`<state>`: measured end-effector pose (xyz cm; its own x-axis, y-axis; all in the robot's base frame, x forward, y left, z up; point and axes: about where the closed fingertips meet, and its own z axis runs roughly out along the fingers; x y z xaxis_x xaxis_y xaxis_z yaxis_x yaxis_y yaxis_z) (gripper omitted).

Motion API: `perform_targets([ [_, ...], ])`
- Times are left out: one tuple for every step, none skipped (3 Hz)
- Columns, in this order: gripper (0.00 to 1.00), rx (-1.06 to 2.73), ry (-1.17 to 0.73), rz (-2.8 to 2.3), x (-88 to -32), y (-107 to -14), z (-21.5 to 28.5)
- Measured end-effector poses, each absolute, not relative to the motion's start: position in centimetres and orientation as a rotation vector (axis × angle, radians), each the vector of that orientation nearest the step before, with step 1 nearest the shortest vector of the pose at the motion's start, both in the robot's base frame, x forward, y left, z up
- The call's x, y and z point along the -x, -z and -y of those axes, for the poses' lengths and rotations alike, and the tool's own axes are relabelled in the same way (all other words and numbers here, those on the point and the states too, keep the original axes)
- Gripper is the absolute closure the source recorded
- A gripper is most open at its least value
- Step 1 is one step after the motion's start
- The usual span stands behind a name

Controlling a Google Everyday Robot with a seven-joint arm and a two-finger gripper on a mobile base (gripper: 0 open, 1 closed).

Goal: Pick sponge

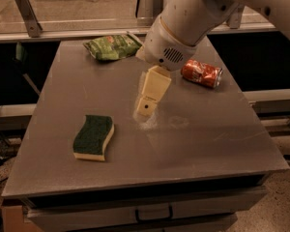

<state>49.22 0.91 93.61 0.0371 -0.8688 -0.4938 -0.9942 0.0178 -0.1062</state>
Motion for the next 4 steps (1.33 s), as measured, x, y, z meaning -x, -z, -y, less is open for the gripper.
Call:
perform_targets([
  [0.0, 1.928, -0.497, -1.822, -48.6, -91.0, -3.5],
  [0.0, 1.96, -0.632, -1.748, -47.6, -87.9, -7.6],
  [0.0, 1.981, -0.741, -1.685, -46.6, -85.7, -10.7],
  [0.0, 1.997, -0.814, -1.652, -45.7, -83.4, -12.3],
])
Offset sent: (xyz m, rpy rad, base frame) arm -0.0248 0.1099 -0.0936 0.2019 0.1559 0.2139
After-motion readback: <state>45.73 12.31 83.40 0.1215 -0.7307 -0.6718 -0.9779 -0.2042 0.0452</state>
